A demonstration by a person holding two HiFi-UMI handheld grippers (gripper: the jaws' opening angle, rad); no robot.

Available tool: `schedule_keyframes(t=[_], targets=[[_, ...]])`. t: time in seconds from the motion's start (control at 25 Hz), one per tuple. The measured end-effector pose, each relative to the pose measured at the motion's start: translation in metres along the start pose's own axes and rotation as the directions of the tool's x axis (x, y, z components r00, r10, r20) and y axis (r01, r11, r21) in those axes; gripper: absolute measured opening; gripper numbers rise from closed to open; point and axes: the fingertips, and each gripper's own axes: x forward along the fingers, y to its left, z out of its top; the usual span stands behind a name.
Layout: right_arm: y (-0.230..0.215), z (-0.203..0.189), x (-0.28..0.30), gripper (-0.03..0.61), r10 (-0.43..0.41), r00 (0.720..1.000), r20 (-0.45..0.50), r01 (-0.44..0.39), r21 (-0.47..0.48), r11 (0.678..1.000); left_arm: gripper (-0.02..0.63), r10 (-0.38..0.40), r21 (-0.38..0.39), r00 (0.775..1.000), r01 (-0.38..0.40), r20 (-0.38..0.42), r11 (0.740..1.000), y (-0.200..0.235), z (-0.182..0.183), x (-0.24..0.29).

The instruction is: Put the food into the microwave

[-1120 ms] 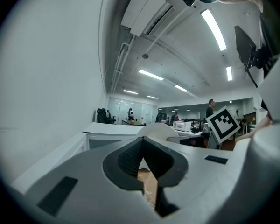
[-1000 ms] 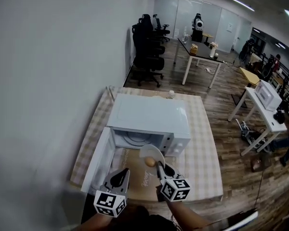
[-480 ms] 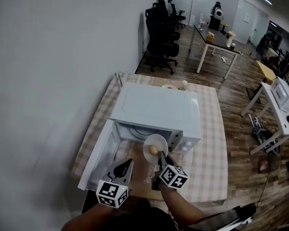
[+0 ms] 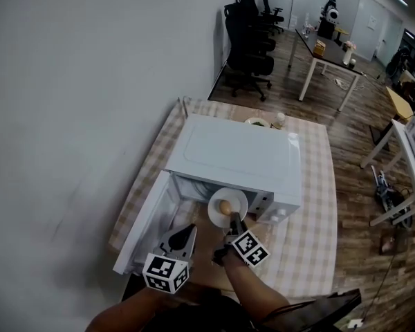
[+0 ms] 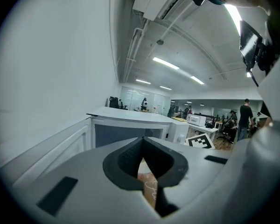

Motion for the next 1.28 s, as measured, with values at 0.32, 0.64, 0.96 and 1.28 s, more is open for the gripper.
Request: schedule_keyframes(t=[0.32,0.64,0.96,1.28], targets=[[-0.016,-0.002,0.037,0.026,-0.028,0.999,0.043,0.02,0.182,0.983,0.008,0.017,0.047,0.999,-0.015,-0.042,0.999,0.01,-0.005,0.005],[-0.031,-0.016,0.07,0.027,-0.077,0.996,0.044,0.059,0.323,0.945,0.008,0.045,0.05,0.998,-0.043,-0.041,0.998,0.021,-0.001,0.002],[-0.037,-0.021,0.093,0.029,-0.113,0.992,0.054,0.08,0.417,0.906,0.008,0.091,0.032,0.995,-0.09,-0.035,0.995,0.031,0.001,-0.01],[-0.035,-0.019,0.102,0.033,-0.156,0.986,0.065,0.107,0.477,0.873,0.008,0.082,0.024,0.996,-0.081,-0.031,0.996,0.024,0.0,-0.018]])
